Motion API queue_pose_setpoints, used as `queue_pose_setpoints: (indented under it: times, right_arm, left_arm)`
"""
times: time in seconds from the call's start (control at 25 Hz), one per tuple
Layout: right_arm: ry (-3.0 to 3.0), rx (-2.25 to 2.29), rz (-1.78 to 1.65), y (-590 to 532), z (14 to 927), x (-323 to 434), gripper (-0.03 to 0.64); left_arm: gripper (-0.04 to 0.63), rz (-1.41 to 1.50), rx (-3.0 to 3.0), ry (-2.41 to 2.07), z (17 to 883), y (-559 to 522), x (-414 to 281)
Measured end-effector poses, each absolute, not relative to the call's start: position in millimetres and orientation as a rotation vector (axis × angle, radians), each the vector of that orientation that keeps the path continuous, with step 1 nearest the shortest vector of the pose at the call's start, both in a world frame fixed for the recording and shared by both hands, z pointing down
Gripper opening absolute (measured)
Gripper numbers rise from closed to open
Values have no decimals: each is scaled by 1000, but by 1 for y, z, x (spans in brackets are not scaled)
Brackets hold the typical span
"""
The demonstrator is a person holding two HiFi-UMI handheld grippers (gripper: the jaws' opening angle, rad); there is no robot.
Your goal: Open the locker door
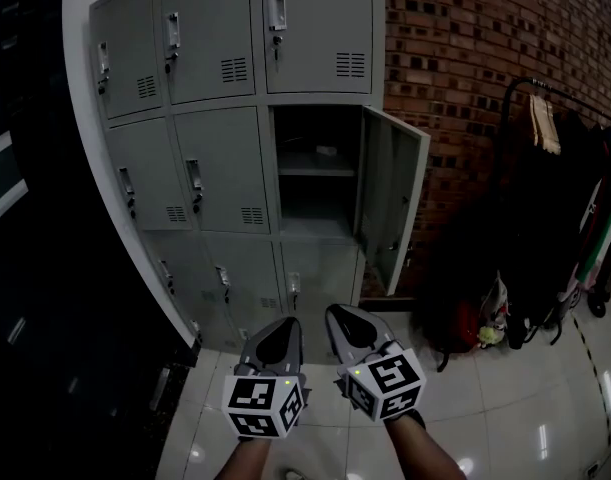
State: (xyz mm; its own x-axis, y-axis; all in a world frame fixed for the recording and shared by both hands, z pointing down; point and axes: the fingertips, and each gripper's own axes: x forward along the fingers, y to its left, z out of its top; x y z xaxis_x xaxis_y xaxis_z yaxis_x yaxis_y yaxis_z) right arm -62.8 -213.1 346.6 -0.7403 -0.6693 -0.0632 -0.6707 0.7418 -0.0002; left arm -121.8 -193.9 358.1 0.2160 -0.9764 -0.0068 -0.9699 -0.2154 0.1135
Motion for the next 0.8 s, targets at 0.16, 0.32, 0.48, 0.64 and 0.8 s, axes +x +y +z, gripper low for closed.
queue_pose_setpoints:
  times: [0.16, 0.32, 0.48, 0.64, 0.8]
  right_arm:
    - [2894, -1058, 39, -186, 348, -42, 2]
    - [2905, -1020, 35, -157, 350, -21, 2]
    - [2913, -996, 27, -130, 354, 1, 1]
    - [2922, -968, 26, -101, 355, 19, 2]
    - [2922, -956, 27, -74, 355, 30, 0]
  left_arm:
    - [6, -116, 2374, -1934, 357, -170, -93]
    - [6, -112, 2361, -1952, 358, -146, -68]
    - [6, -107, 2354, -1966, 361, -120, -41]
    - [6, -97, 2341, -1975, 363, -94, -19]
    - [6, -90, 2337, -1999, 361, -68, -6]
